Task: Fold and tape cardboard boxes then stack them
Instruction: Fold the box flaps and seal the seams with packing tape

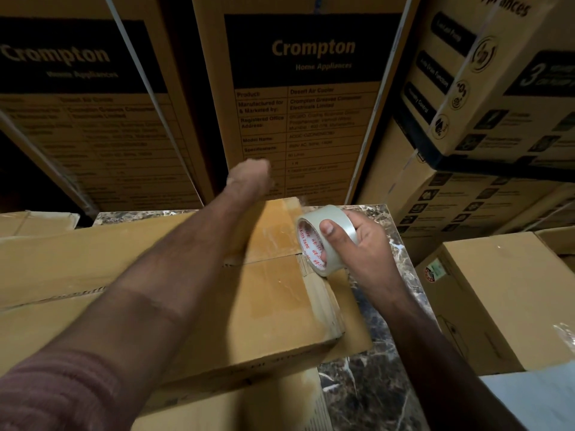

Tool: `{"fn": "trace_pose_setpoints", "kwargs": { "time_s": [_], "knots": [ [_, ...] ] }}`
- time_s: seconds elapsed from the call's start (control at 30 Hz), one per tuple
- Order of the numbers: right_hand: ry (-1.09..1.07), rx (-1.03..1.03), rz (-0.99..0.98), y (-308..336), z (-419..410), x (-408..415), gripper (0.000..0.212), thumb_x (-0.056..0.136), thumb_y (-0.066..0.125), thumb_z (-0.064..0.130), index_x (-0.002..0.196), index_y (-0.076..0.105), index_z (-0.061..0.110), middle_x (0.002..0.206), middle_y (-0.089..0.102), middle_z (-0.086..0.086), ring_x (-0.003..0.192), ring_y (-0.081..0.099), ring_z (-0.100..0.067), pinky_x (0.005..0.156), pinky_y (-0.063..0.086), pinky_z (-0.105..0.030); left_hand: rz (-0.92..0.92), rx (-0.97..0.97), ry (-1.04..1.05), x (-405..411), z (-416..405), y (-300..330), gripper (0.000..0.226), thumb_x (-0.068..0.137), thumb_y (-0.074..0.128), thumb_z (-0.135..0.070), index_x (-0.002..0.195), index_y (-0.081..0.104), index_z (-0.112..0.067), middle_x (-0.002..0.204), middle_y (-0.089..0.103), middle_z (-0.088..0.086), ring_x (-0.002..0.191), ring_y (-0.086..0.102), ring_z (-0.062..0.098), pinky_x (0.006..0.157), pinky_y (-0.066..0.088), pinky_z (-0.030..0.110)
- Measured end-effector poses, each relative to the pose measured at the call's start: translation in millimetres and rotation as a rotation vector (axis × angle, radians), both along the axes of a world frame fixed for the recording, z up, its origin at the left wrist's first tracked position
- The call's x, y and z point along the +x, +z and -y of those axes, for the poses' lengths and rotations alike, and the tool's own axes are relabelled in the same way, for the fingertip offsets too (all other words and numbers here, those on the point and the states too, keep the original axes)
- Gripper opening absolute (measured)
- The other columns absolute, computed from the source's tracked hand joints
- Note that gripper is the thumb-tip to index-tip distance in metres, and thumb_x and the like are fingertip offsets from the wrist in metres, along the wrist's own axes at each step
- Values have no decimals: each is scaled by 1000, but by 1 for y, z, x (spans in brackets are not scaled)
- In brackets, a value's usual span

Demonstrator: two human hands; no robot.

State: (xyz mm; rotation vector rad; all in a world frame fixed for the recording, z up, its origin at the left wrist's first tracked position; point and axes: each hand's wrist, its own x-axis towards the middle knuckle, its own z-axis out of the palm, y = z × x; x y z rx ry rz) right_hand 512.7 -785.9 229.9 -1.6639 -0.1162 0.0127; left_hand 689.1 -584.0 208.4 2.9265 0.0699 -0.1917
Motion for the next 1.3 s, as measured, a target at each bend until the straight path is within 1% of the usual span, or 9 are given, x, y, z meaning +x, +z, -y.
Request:
{"fn": "trace_pose_setpoints", "kwargs": {
  "time_s": [0.07, 0.23, 0.37, 0.53, 0.6, 0.77, 0.9, 1.1, 1.3],
  "knots": [
    [-19, -7, 15, 0, 0, -2, 24, 87, 67, 39, 102, 71, 21, 93, 75, -4, 83, 73, -22, 68, 60, -40, 89, -125, -44, -5, 1, 18, 22, 98, 58, -40, 102, 55, -19, 91, 57, -2, 84, 58, 15, 69, 48, 31],
    [-49, -35, 6, 1, -10, -11, 19, 98, 59, 34, 100, 68, 18, 84, 72, -3, 70, 68, -7, 59, 55, -27, -293, -210, -216, -43, 10, 39, 29, 95, 60, -51, 88, 62, -24, 92, 61, -3, 83, 56, 12, 62, 37, 31],
    [35, -39, -45, 11, -8, -21, 25, 90, 50, 24, 108, 62, 9, 91, 63, -5, 66, 59, 3, 53, 47, -18, -140, -171, -145, -61, 17, 22, 19, 97, 59, -40, 93, 60, -22, 102, 63, 2, 88, 55, 16, 65, 39, 31],
    [63, -53, -111, 17, -2, -32, 18, 102, 52, 7, 118, 58, 3, 100, 70, -9, 70, 67, 2, 55, 51, -16, -67, -124, -73, -75, 29, 25, 17, 98, 57, -33, 107, 59, -19, 100, 57, 1, 94, 53, 20, 76, 43, 33],
    [70, -32, -112, 18, -5, -41, 18, 103, 54, 12, 119, 60, 8, 99, 73, -6, 76, 72, -5, 58, 54, -20, -36, -123, -40, -79, 28, 22, 19, 98, 58, -38, 103, 58, -20, 98, 59, 0, 92, 54, 19, 75, 43, 34],
    [-17, -133, -95, 22, 1, -63, 16, 101, 59, 27, 105, 70, 16, 90, 75, -7, 81, 74, -28, 70, 61, -54, 79, -111, 16, -90, 35, 14, 24, 98, 57, -46, 96, 53, -22, 88, 57, -3, 84, 54, 17, 69, 41, 34],
    [13, -145, -90, 26, 5, -73, 12, 98, 65, 30, 103, 68, 20, 93, 75, -4, 81, 74, -20, 72, 63, -50, 126, -100, 37, -100, 37, 10, 30, 99, 54, -49, 104, 53, -20, 91, 57, -2, 85, 54, 17, 69, 41, 35],
    [64, -181, -120, 5, 5, -94, 21, 96, 65, 39, 109, 64, 22, 99, 74, -2, 88, 73, -16, 81, 59, -51, -111, -247, -61, -103, 27, 22, 35, 89, 65, -57, 99, 54, -26, 103, 59, 0, 93, 56, 17, 75, 48, 36],
    [79, -177, -51, 6, 11, -99, 27, 88, 67, 40, 111, 62, 27, 97, 73, -1, 86, 73, -18, 72, 62, -51, 80, -136, -5, -117, 39, -1, 35, 89, 64, -57, 101, 52, -26, 104, 52, -1, 90, 55, 19, 70, 44, 36]
  ]
}}
